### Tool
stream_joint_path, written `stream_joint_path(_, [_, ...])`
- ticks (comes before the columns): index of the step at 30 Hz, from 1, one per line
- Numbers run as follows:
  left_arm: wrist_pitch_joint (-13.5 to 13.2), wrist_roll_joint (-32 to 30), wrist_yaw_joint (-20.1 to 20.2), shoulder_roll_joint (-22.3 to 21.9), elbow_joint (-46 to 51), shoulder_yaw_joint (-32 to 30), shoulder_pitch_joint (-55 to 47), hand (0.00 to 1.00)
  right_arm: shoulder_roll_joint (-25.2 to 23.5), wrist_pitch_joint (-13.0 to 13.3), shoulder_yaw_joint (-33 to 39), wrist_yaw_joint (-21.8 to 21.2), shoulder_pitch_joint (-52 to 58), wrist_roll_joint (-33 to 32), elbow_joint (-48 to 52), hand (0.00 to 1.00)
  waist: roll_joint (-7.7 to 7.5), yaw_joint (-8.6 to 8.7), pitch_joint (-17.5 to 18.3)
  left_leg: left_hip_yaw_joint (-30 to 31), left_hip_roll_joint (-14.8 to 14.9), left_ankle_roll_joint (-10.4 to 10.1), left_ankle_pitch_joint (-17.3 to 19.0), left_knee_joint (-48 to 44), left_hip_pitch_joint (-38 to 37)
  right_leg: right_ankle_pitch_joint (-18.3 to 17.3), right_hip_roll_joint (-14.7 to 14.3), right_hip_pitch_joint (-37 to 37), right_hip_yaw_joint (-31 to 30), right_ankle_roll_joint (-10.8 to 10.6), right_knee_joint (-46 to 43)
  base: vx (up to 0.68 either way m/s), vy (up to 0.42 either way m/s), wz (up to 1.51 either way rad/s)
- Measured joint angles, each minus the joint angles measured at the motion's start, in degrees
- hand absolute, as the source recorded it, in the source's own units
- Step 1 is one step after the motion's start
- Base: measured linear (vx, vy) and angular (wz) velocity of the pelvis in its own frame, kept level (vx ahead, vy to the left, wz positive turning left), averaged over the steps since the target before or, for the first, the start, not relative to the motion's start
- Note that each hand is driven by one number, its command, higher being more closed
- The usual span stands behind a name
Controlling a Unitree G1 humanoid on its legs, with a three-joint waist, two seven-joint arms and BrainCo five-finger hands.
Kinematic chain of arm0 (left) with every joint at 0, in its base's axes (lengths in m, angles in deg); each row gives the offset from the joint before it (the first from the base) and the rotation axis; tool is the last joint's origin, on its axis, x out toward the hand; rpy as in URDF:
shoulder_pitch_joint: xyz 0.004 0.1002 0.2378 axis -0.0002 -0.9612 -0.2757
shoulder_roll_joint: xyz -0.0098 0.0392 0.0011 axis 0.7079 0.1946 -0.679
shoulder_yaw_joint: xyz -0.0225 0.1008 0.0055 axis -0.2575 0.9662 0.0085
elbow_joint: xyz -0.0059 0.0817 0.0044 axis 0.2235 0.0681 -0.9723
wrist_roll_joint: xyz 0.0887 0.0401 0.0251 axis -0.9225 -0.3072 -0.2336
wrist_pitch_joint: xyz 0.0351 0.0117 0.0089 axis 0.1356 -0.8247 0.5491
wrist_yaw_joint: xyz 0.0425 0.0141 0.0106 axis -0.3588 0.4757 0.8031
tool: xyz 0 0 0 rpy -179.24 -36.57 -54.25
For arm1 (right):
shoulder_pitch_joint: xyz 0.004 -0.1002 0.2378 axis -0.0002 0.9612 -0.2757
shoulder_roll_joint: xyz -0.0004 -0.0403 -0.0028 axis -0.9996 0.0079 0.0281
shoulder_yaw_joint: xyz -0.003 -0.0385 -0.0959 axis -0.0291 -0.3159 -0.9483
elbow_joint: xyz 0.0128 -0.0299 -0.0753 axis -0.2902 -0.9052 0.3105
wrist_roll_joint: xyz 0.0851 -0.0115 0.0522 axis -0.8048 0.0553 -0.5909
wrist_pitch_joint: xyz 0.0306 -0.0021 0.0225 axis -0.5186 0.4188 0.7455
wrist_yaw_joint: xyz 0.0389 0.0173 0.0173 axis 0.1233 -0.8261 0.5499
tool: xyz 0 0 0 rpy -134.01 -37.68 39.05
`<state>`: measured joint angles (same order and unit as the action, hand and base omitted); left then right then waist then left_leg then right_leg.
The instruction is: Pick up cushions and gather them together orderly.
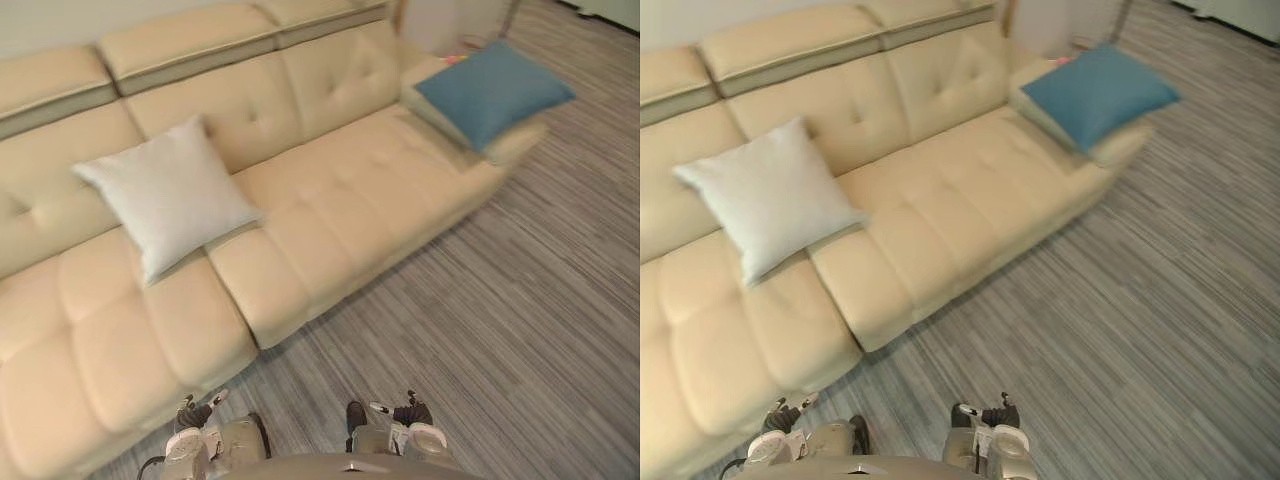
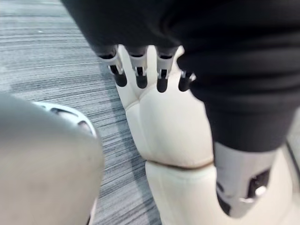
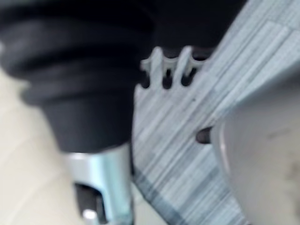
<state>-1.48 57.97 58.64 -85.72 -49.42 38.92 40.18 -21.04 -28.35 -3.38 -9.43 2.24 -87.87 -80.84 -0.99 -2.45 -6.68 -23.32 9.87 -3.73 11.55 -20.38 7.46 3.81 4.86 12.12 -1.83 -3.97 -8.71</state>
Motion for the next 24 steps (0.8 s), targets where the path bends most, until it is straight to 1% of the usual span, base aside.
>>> stream_joint_path(1, [0.18, -0.08, 0.14, 0.04, -0.61, 0.06, 0.18, 0.00, 0.03, 0.00, 0.07, -0.23, -0.83, 0.03, -0.59, 0.00, 0.31, 0.01, -0.11, -3.95, 1.44, 0.71, -0.50, 0.49, -1.54, 0.36, 0.04, 0.21, 6.57, 2.06, 0.48, 0.07, -0.044, -1.72])
stream_joint_path(2, [0.31, -0.09, 0.25, 0.01, -0.64, 0.15, 0.23, 0.00, 0.12, -0.01, 0.12, -0.25, -1.20, 0.03, -1.13, 0.00, 0.45, 0.21, -0.14, -5.52, 1.97, 0.75, -0.56, 0.73, -2.13, -0.49, 0.52, 0.56, 10.10, 3.48, 0.00, 0.06, -0.050, -1.30])
stream_joint_path(3, [0.44, -0.40, 0.45, 0.00, -0.70, 0.74, 0.22, 0.00, 0.48, -0.10, 0.24, -0.29, -1.66, 0.14, -2.40, 0.00, 0.89, 0.56, -0.06, -8.28, 2.85, 0.55, -0.74, 1.39, -3.41, -2.07, 2.13, 1.26, 17.84, 5.85, -1.84, 0.08, -0.049, -1.26])
stream_joint_path(4, [0.46, -1.16, 1.00, 0.11, -0.76, 1.30, 0.04, 0.00, 0.75, -0.12, 0.66, -0.30, -1.79, 0.18, -2.65, 0.00, 1.18, 0.65, -0.04, -11.21, 3.59, 0.24, -0.92, 1.95, -4.91, -3.17, 4.43, 1.54, 26.35, 7.45, -4.01, 0.10, -0.055, -1.38])
stream_joint_path(5, [0.49, -1.18, 1.20, 0.29, -1.23, 1.32, 0.11, 0.00, 0.99, -0.08, 0.79, -0.30, -1.96, 0.18, -3.33, 0.00, 1.12, 0.62, -0.01, -12.70, 3.60, -0.37, -1.27, 2.46, -6.13, -3.20, 5.63, 1.50, 30.46, 7.42, -4.72, 0.12, -0.102, -1.35])
stream_joint_path(6, [0.56, -1.31, 1.26, 0.83, -2.50, 1.32, 0.62, 0.00, 1.74, 0.01, 1.25, -0.28, -2.63, 0.18, -4.32, 0.00, 1.24, 1.08, 0.10, -11.99, 3.22, -1.78, -2.31, 4.31, -7.40, -2.61, 4.33, 1.55, 30.23, 6.36, -4.61, 0.12, -0.170, -0.94])
stream_joint_path(7, [0.56, -1.46, 1.29, 0.72, -2.87, 1.36, 0.86, 0.00, 2.33, 0.07, 1.27, -0.29, -2.67, 0.19, -4.52, 0.00, 1.39, 1.24, 0.30, -11.18, 3.17, -1.99, -2.51, 5.35, -7.88, -2.57, 3.50, 1.77, 29.17, 6.30, -4.41, 0.12, -0.186, -0.95])
stream_joint_path(8, [0.56, -1.73, 1.45, 0.09, -3.07, 1.64, 0.83, 0.00, 3.29, 0.06, 1.28, -0.28, -2.77, 0.17, -5.73, 0.00, 2.62, 1.00, 0.25, -9.97, 3.17, -2.09, -2.56, 6.99, -8.98, -2.72, 1.78, 2.35, 26.57, 6.36, -4.11, 0.12, -0.221, -1.12])
stream_joint_path(9, [0.57, -2.25, 1.56, -0.42, -3.88, 1.62, 0.61, 0.00, 5.13, -0.21, 1.34, -0.27, -3.20, 0.14, -7.45, 0.00, 3.70, 0.49, 0.23, -9.41, 3.70, -2.11, -2.58, 6.99, -10.26, -4.24, -0.08, 3.36, 23.24, 6.00, -4.55, 0.09, -0.157, -1.19])
stream_joint_path(10, [0.64, -2.22, 1.57, -0.44, -4.24, 1.52, 0.57, 0.00, 5.42, -0.27, 1.34, -0.26, -3.20, 0.14, -7.89, 0.00, 3.94, 0.54, 0.21, -9.32, 4.24, -2.17, -2.50, 5.48, -10.29, -5.24, -0.57, 3.73, 22.17, 6.30, -5.01, 0.08, -0.154, -1.24])
stream_joint_path(11, [0.68, -2.31, 1.55, -0.37, -4.31, 1.18, 0.54, 0.00, 5.59, -0.15, 2.46, -0.21, -3.22, -0.37, -8.47, 0.00, 4.20, 0.62, 0.15, -8.46, 6.25, -2.17, -2.05, -0.18, -9.35, -6.26, -1.42, 3.84, 20.63, 6.34, -5.87, 0.09, -0.151, -1.10])
stream_joint_path(12, [0.68, -2.34, 1.56, -0.48, -4.16, 0.71, 0.55, 0.00, 5.55, -0.15, 3.31, -0.17, -3.07, -0.51, -8.46, 0.00, 4.67, 0.64, -0.08, -6.69, 9.25, -1.79, -2.17, -8.35, -7.85, -6.91, -3.29, 3.00, 19.19, 7.06, -6.26, 0.11, -0.133, -1.03])
stream_joint_path(13, [0.65, -2.29, 1.59, -0.53, -4.13, 0.59, 0.59, 0.00, 5.53, -0.13, 3.32, -0.15, -3.00, -0.56, -8.35, 0.00, 4.83, 0.71, -0.14, -5.20, 10.53, -1.02, -2.61, -12.53, -6.67, -7.12, -3.91, 2.60, 18.49, 7.37, -6.44, 0.12, -0.119, -0.92])
stream_joint_path(14, [0.58, -2.31, 1.60, -0.69, -3.80, 0.48, 0.64, 0.00, 5.47, -0.16, 3.10, 0.01, -3.04, -0.60, -7.88, 0.00, 4.94, 0.52, -0.88, -1.23, 12.00, 1.58, -3.96, -19.90, -4.09, -7.75, -5.29, 1.56, 16.70, 8.35, -7.02, 0.12, -0.041, -0.99])
stream_joint_path(15, [0.34, -2.30, 1.60, -0.99, -3.28, 0.48, 0.68, 0.00, 5.37, -0.16, 2.22, 0.54, -3.07, -0.88, -6.31, 0.00, 5.21, 0.15, -1.57, 4.58, 10.51, 0.17, -0.11, -27.46, -0.52, -8.35, -6.77, 0.58, 13.77, 9.36, -7.39, 0.10, -0.022, -1.01])
stream_joint_path(16, [0.34, -2.28, 1.60, -1.03, -3.00, 0.48, 0.66, 0.00, 5.21, -0.12, 2.15, 0.61, -3.16, -1.32, -6.26, 0.00, 5.22, 0.10, -1.59, 5.57, 9.33, -0.16, 1.37, -28.75, 0.76, -8.39, -7.14, 0.38, 12.89, 9.48, -7.36, 0.11, 0.015, -1.00])
stream_joint_path(17, [0.33, -2.25, 1.60, -1.19, -2.25, 0.51, 0.70, 0.00, 5.06, -0.21, 2.12, 0.62, -3.33, -1.97, -6.36, 0.00, 5.13, -0.30, -1.73, 6.83, 6.69, 0.12, 3.81, -28.46, 2.70, -8.43, -7.54, -0.20, 10.99, 9.62, -7.00, 0.08, 0.051, -1.00])
stream_joint_path(18, [0.20, -2.18, 1.56, -1.78, -0.94, 0.53, 0.64, 0.00, 5.04, -0.27, 2.13, 0.67, -3.52, -2.45, -6.39, 0.00, 5.03, -1.55, -1.86, 7.47, 2.59, 1.61, 5.58, -24.15, 5.39, -8.33, -8.38, -0.80, 7.55, 9.81, -6.09, 0.08, 0.058, -1.04])
stream_joint_path(19, [0.22, -2.18, 1.53, -2.03, -0.35, 0.49, 0.64, 0.00, 5.07, -0.34, 2.10, 0.69, -3.79, -2.64, -6.36, 0.00, 5.12, -1.99, -2.03, 7.57, 1.55, 1.92, 5.75, -21.91, 6.09, -8.28, -8.71, -1.11, 6.54, 9.93, -5.50, 0.08, 0.077, -1.25])
stream_joint_path(20, [0.21, -2.18, 1.51, -2.43, 0.71, 0.47, 0.58, 0.00, 5.06, -0.69, 2.09, 0.76, -4.58, -2.66, -6.34, 0.00, 5.17, -3.09, -2.15, 7.93, -0.60, 1.95, 5.64, -15.53, 7.61, -8.11, -9.45, -1.46, 4.04, 10.21, -3.99, 0.07, 0.097, -1.07])
stream_joint_path(21, [0.21, -2.17, 1.52, -2.54, 1.11, 0.48, 0.64, 0.00, 5.05, -0.70, 2.06, 0.80, -5.19, -2.66, -6.29, 0.00, 5.13, -3.62, -2.20, 8.12, -1.77, 1.69, 5.29, -10.52, 7.80, -8.00, -9.88, -1.52, 2.70, 10.39, -2.62, 0.10, 0.103, -1.47])
stream_joint_path(22, [0.27, -2.23, 1.45, -3.00, 1.34, 0.43, 0.32, 0.00, 5.46, -0.67, 1.80, 0.94, -5.88, -2.66, -6.25, 0.00, 6.87, -4.31, -1.77, 9.67, -1.68, 1.92, 3.35, -1.26, 8.23, -7.74, -13.25, -3.42, 0.62, 10.46, 0.51, 0.15, 0.075, -2.04])
stream_joint_path(23, [-0.33, -2.07, 1.43, -2.91, 1.01, -0.23, 0.34, 0.00, 4.71, -0.80, 0.32, 1.41, -7.32, -2.74, -5.62, 0.00, 7.04, -6.79, -1.99, 8.91, -0.40, 2.61, 0.72, -2.45, 8.45, -12.15, -13.14, 0.57, 2.90, 9.42, -14.95, 0.17, 0.048, -1.76])
stream_joint_path(24, [-0.30, -2.20, 1.46, -1.59, 1.32, -0.50, 0.44, 0.00, 3.97, -0.73, -0.11, 1.86, -6.81, -2.72, -5.30, 0.00, 5.40, -6.39, -2.24, 8.92, -1.70, 2.44, 1.08, -3.87, 8.57, -15.70, -11.46, -1.23, 2.03, 8.77, -16.70, 0.21, 0.017, -1.16])
